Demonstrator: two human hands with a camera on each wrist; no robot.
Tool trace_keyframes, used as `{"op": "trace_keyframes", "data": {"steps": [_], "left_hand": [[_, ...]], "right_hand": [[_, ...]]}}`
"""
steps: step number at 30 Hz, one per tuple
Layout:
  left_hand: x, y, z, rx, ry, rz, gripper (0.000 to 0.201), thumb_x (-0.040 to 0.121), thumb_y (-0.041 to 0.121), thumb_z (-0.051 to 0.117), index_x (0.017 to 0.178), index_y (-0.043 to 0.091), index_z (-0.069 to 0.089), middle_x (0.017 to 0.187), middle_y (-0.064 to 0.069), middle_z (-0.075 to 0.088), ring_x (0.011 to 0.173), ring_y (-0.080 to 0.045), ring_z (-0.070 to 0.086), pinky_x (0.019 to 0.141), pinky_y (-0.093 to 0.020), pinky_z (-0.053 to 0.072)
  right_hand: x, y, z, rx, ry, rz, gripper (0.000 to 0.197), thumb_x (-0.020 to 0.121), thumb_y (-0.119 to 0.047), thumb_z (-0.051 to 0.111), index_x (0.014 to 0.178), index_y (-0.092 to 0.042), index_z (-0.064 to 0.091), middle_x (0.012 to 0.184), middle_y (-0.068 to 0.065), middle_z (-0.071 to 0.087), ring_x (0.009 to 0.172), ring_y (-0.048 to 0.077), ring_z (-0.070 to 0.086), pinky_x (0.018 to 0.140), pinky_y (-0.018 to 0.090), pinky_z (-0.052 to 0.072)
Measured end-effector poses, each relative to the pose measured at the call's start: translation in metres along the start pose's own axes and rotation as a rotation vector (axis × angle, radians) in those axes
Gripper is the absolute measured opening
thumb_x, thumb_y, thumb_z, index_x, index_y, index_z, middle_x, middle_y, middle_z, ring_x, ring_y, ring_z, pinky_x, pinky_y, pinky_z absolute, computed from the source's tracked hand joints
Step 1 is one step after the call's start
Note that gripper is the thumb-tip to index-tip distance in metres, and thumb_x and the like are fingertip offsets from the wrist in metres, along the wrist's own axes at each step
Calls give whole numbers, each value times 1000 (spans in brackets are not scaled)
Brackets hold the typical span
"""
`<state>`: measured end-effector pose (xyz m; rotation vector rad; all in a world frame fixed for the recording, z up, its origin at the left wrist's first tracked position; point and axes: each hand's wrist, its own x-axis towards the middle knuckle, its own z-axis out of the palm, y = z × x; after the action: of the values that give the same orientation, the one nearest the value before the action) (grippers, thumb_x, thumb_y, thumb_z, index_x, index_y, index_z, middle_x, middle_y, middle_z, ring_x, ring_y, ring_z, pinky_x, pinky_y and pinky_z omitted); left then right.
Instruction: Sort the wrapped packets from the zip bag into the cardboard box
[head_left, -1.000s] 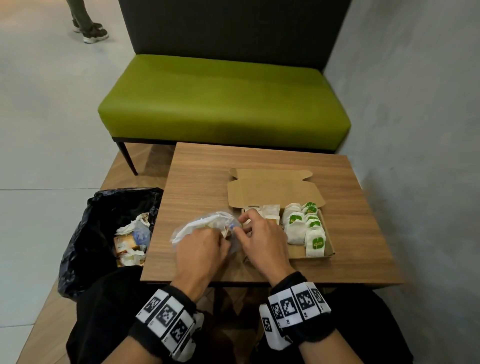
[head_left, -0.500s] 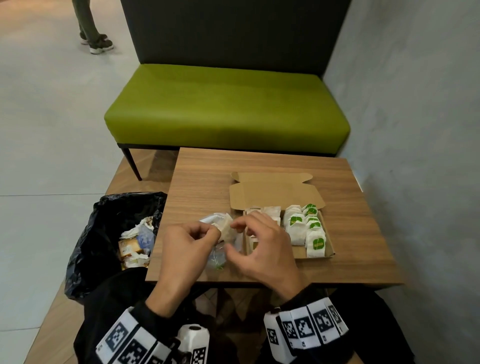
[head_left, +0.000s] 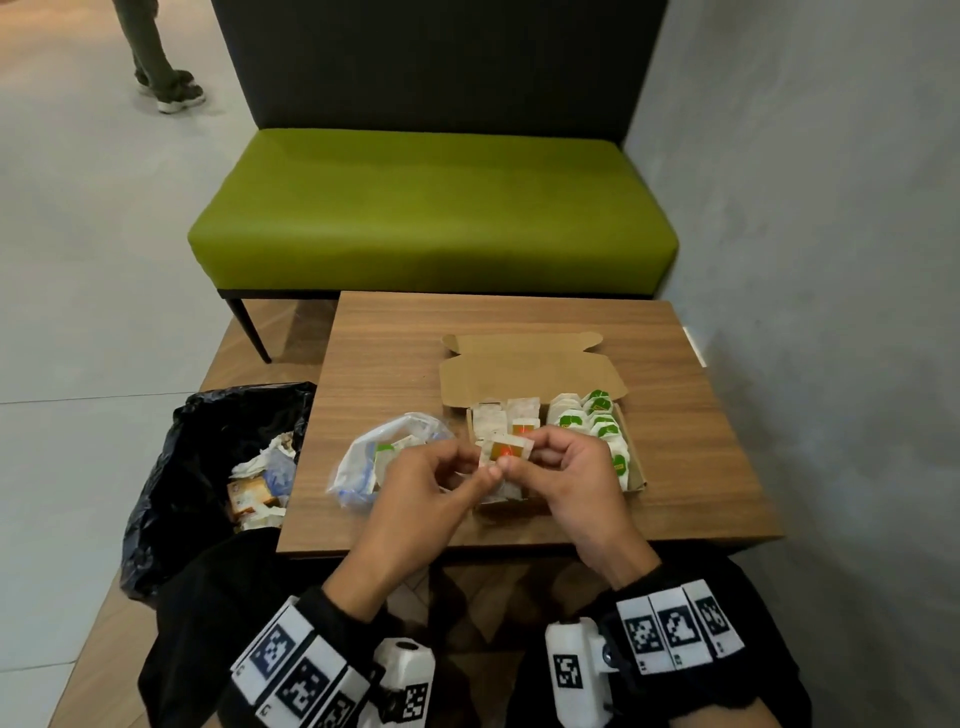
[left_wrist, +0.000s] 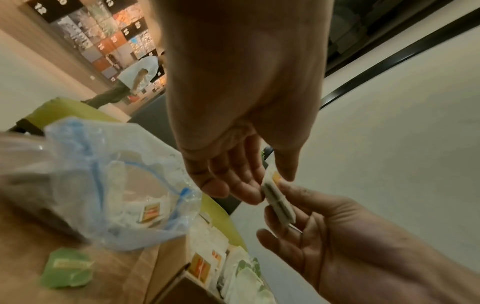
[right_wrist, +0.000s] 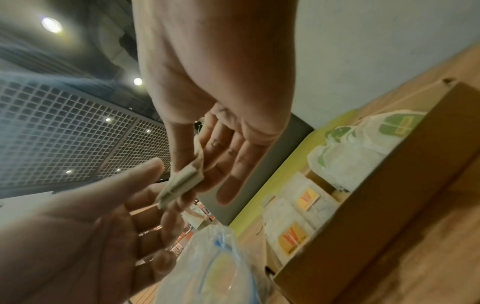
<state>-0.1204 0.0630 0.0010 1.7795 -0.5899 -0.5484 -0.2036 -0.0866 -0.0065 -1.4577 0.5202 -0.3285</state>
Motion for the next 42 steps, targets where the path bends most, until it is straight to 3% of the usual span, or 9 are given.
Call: {"op": "trace_keyframes", "data": {"steps": [2, 6, 10, 16, 22, 26, 35, 39, 42], "left_hand": [[4, 0, 8, 15, 7, -1, 5, 87, 17, 73, 91, 21, 74, 78, 0, 74, 73, -14, 69, 72, -34, 59], [12, -5, 23, 127, 16, 24, 7, 87, 18, 72, 85, 24, 72, 73, 5, 71, 69, -10, 67, 67, -31, 58], [17, -16, 32, 254, 27, 15, 18, 88, 23, 70, 105, 29, 68, 89, 15, 68, 68, -1, 62, 68, -22, 55], [10, -33, 39, 609, -172, 15, 39, 93, 28, 62, 132, 28, 55, 128, 10, 57, 111, -4, 55, 101, -25, 47], [9, -42, 43, 707, -197, 91, 37, 95, 32, 58, 132, 28, 55, 129, 10, 52, 117, -7, 53, 101, -25, 46], [10, -46, 44, 713, -183, 116, 35, 94, 30, 58, 129, 26, 57, 125, 9, 53, 114, -9, 54, 99, -26, 47], [7, -39, 34, 662, -121, 149, 29, 94, 26, 56, 122, 25, 60, 118, 11, 57, 103, -7, 57, 91, -22, 49], [2, -24, 1, 787, 104, 109, 19, 91, 37, 60, 108, 28, 62, 102, 13, 60, 86, -7, 62, 64, -19, 44], [-4, -24, -26, 1000, 51, -52, 39, 85, 51, 63, 119, 35, 55, 102, 8, 67, 81, -10, 62, 54, -21, 36]], "right_hand": [[0, -2, -9, -25, 6, 1, 10, 81, 0, 76, 88, -6, 72, 82, 7, 76, 74, 15, 72, 59, 23, 56], [8, -1, -31, -267, -33, -6, 10, 83, -10, 78, 82, -19, 75, 72, 10, 70, 66, 17, 61, 64, 45, 57], [23, -3, -55, -428, 107, -41, 5, 86, -22, 75, 86, -26, 74, 77, -5, 70, 67, 9, 61, 66, 40, 56], [59, 5, -72, -694, 129, -17, 5, 88, -30, 74, 92, -27, 74, 87, -14, 68, 80, 7, 62, 75, 38, 56], [81, 30, -49, -882, -47, 84, 7, 87, -28, 75, 92, -22, 75, 74, -7, 66, 59, 8, 58, 57, 31, 51], [90, 46, -40, -898, 47, 81, 5, 85, -27, 76, 85, -22, 76, 67, -8, 65, 61, 13, 60, 64, 39, 59], [90, 47, -28, -922, 129, 112, 21, 78, -25, 83, 94, -18, 72, 71, -2, 69, 65, 20, 69, 64, 43, 61], [78, 30, -29, -935, 179, 23, 20, 84, -28, 76, 100, -18, 72, 71, -5, 68, 65, 14, 67, 67, 37, 59], [64, 18, -18, -936, 154, -44, 20, 86, -31, 73, 101, -19, 73, 71, -9, 66, 70, 8, 64, 69, 31, 55]]}}
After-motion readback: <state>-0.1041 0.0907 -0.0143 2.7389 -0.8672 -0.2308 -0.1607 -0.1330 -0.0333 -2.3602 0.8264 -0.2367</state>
